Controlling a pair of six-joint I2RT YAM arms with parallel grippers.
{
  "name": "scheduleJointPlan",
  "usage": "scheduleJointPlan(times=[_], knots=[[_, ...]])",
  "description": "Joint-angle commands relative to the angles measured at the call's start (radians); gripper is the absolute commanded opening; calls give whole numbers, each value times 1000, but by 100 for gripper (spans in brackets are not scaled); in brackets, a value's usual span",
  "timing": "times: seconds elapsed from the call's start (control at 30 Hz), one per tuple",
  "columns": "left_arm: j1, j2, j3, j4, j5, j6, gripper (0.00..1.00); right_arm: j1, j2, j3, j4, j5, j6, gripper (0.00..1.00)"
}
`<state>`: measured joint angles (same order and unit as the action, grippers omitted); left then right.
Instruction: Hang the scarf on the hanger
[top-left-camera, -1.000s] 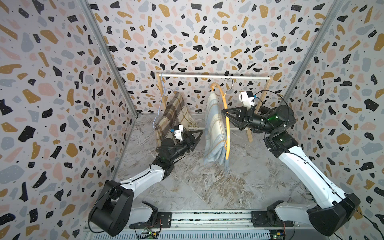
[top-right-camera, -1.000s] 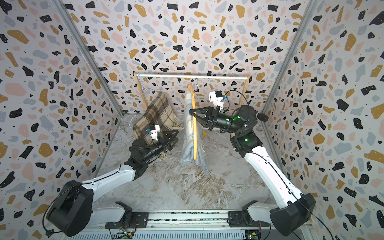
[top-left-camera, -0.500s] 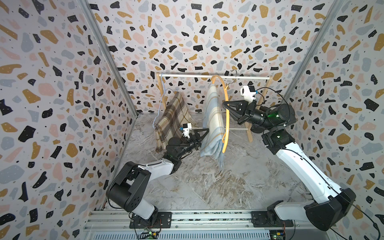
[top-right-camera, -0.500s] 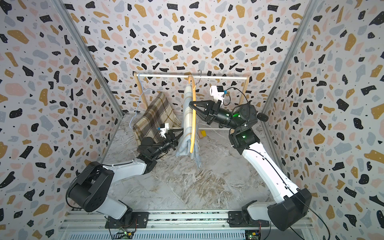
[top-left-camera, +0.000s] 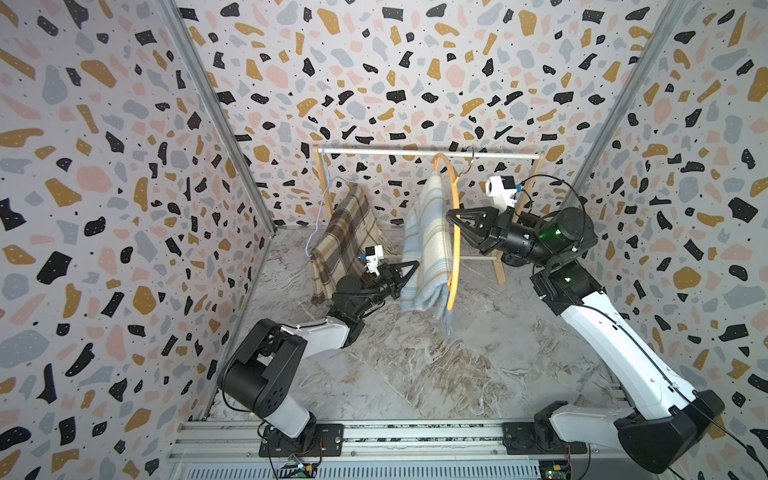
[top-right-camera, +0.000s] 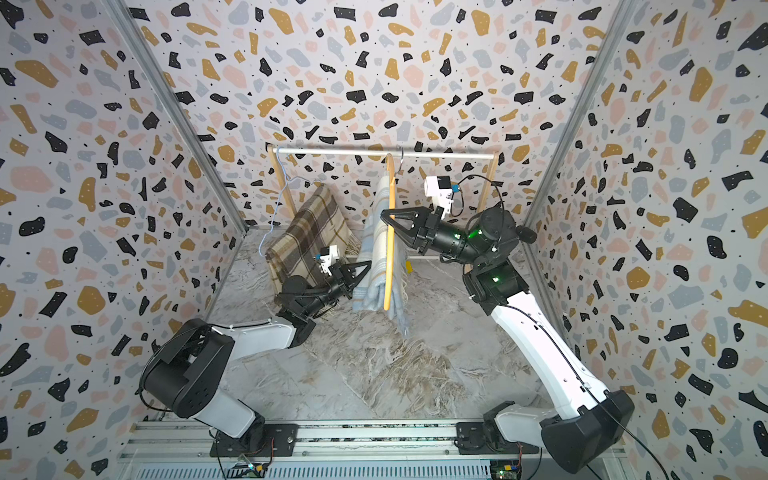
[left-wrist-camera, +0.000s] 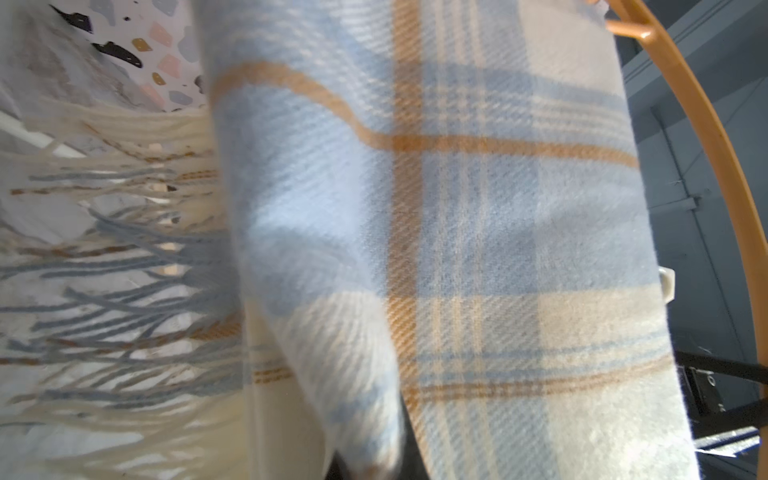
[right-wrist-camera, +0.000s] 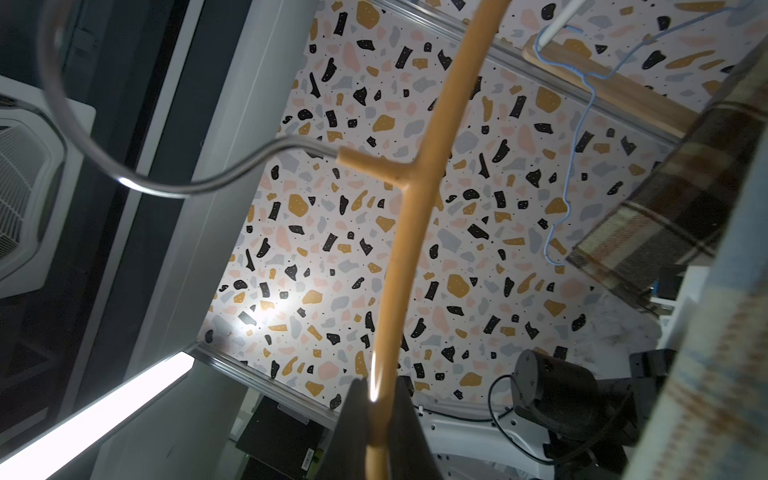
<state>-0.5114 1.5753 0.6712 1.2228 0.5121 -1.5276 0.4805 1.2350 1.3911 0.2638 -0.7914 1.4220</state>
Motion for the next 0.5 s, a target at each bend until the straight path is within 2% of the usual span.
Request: scheduleJointPlan(times=[0.0, 0.13, 0.47], knots=[[9, -58, -38, -36, -18, 86, 0, -11, -86, 77, -150, 69, -222, 0], [17, -129, -58, -145, -28, 157, 0, -15, -109, 98, -356, 169, -342, 0], [30, -308, -52, -430, -47, 314, 0, -15, -106, 36, -557, 344, -508, 0]])
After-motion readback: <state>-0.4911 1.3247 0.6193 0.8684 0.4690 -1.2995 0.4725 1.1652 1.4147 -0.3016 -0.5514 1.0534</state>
